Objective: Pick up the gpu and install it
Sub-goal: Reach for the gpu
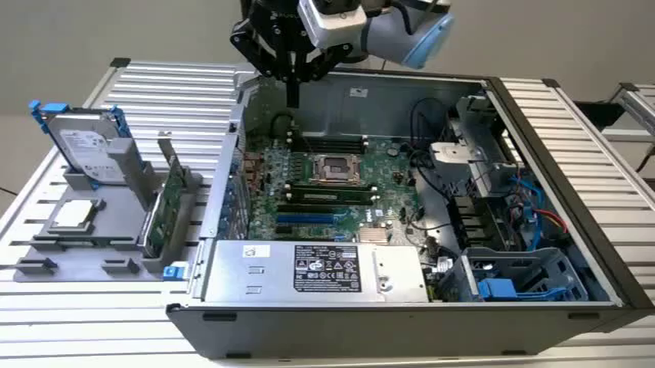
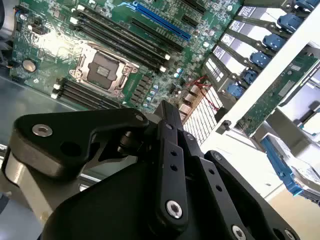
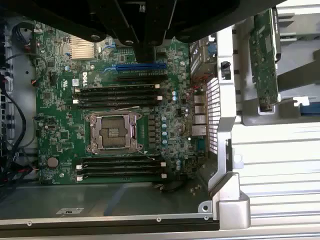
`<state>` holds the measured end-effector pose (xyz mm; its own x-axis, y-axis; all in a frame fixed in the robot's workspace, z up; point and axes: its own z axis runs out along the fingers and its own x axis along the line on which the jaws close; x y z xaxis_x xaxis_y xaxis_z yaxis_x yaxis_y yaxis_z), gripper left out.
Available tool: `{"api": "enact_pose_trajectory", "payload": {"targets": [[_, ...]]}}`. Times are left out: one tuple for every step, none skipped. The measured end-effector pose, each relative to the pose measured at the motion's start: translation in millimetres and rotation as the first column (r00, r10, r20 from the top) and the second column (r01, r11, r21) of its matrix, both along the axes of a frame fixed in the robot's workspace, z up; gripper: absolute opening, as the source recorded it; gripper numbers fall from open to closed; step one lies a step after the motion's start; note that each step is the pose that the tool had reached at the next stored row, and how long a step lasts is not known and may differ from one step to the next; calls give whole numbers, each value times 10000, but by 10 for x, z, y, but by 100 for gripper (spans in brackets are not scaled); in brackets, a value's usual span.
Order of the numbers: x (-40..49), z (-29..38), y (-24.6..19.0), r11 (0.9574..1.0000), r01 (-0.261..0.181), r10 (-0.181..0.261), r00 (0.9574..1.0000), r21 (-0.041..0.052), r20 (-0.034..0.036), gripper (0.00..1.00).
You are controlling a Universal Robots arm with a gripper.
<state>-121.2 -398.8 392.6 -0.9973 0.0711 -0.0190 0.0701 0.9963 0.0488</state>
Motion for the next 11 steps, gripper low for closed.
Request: {"api": "enact_pose_trajectory", "payload": {"targets": [[0,0,0,10000,0,0,10000,0,0,0],[0,0,0,10000,1,-1,10000,0,0,0],[0,0,0,10000,1,-1,10000,0,0,0],[0,0,0,10000,0,0,10000,1,0,0],[0,0,0,10000,0,0,10000,0,0,0],[0,0,0,10000,0,0,10000,0,0,0],[0,0,0,10000,0,0,10000,0,0,0],[-1,0,0,10000,0,0,10000,0,1,0],[-3,0,0,10000,0,0,10000,0,0,0],[-6,0,0,10000,1,-1,10000,0,0,0],[-13,0,0,10000,2,-2,10000,-1,0,0]]}}
